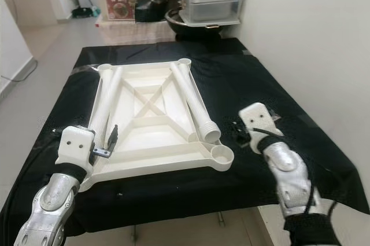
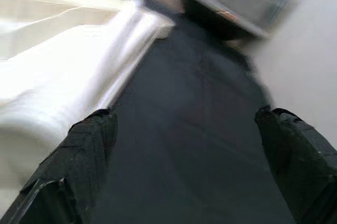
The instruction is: Building children table
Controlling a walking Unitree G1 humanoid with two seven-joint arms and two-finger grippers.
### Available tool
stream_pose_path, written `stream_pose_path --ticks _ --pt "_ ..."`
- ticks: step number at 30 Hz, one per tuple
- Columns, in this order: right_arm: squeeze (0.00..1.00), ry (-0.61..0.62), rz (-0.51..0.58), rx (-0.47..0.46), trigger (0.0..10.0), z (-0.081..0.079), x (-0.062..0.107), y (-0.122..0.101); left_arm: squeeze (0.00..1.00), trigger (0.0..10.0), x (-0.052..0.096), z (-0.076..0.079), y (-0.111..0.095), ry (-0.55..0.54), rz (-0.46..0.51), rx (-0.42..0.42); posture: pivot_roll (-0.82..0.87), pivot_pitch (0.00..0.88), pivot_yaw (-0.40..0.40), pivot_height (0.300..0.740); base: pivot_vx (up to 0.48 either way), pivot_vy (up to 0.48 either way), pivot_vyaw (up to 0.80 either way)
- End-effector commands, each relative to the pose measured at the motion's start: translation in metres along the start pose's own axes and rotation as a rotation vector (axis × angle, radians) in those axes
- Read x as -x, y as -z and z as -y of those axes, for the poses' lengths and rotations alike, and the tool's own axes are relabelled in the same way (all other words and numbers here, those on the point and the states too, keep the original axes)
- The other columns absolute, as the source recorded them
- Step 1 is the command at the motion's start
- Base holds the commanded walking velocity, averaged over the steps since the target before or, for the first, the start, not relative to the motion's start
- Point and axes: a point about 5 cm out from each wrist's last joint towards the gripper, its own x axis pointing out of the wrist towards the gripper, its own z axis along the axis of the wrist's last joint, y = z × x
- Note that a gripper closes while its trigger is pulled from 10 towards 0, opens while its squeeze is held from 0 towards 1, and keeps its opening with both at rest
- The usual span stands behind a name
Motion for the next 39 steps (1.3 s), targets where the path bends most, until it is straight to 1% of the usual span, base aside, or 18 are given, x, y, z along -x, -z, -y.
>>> stream_pose_path --ticks 1,3,8,14,16,19,21,29,32,33,34,39 --pt "0.0 -0.061 0.024 -0.004 10.0 -0.008 0.0 -0.003 0.0 10.0 0.0 0.001 0.004 0.008 -0.017 0.005 -0.03 0.0 0.006 0.74 0.0 0.0 0.0" --pt "0.0 -0.1 0.03 0.015 10.0 -0.013 0.0 -0.004 0.0 10.0 -0.001 0.001 0.004 0.009 -0.017 0.006 -0.03 0.0 0.005 0.74 0.0 0.0 0.0" --pt "0.0 -0.097 0.024 0.042 10.0 -0.01 -0.005 -0.004 0.0 10.0 -0.001 0.001 0.004 0.009 -0.016 0.006 -0.02 0.0 0.003 0.74 0.0 0.0 0.0" --pt "0.0 -0.125 0.026 0.039 10.0 -0.013 -0.005 -0.005 0.0 10.0 -0.001 0.001 0.004 0.009 -0.016 0.005 -0.02 0.0 0.001 0.74 0.0 0.0 0.0" --pt "0.0 -0.151 0.03 0.036 10.0 -0.023 -0.009 -0.005 0.0 10.0 -0.001 0.002 0.004 0.01 -0.015 0.006 -0.02 0.0 -0.003 0.74 0.0 0.0 0.0" --pt "0.0 -0.163 0.03 0.035 10.0 -0.027 -0.01 -0.005 0.0 10.0 -0.001 0.002 0.003 0.01 -0.015 0.006 -0.01 0.0 -0.006 0.74 0.0 0.0 0.0" --pt "0.0 -0.18 0.027 0.031 10.0 -0.032 -0.011 -0.003 0.0 10.0 0.0 0.001 0.004 0.007 -0.017 0.005 -0.01 0.0 -0.007 0.74 0.0 0.0 0.0" --pt "0.0 -0.192 0.03 0.025 10.0 -0.039 -0.013 -0.003 0.0 10.0 0.0 0.001 0.003 0.008 -0.015 0.005 -0.01 0.0 -0.007 0.74 0.0 0.0 0.0" --pt "0.0 -0.196 0.03 0.028 10.0 -0.046 -0.017 -0.003 0.0 10.0 -0.001 0.001 0.003 0.008 -0.014 0.004 -0.01 0.0 -0.009 0.74 0.0 0.0 0.0" --pt "0.0 -0.196 0.03 0.028 10.0 -0.046 -0.017 -0.003 0.0 10.0 -0.001 0.001 0.003 0.008 -0.014 0.004 -0.01 0.0 -0.009 0.74 0.0 0.0 0.0" --pt "0.0 -0.203 0.025 0.039 10.0 -0.051 -0.019 -0.001 0.0 10.0 -0.001 0.001 0.003 0.007 -0.014 0.002 0.0 0.0 -0.011 0.74 0.0 0.0 0.0" --pt "0.0 -0.21 0.013 0.059 10.0 -0.055 -0.019 0.001 0.0 10.0 -0.001 0.001 0.003 0.005 -0.014 0.001 0.0 0.0 -0.012 0.74 0.0 0.0 0.0"
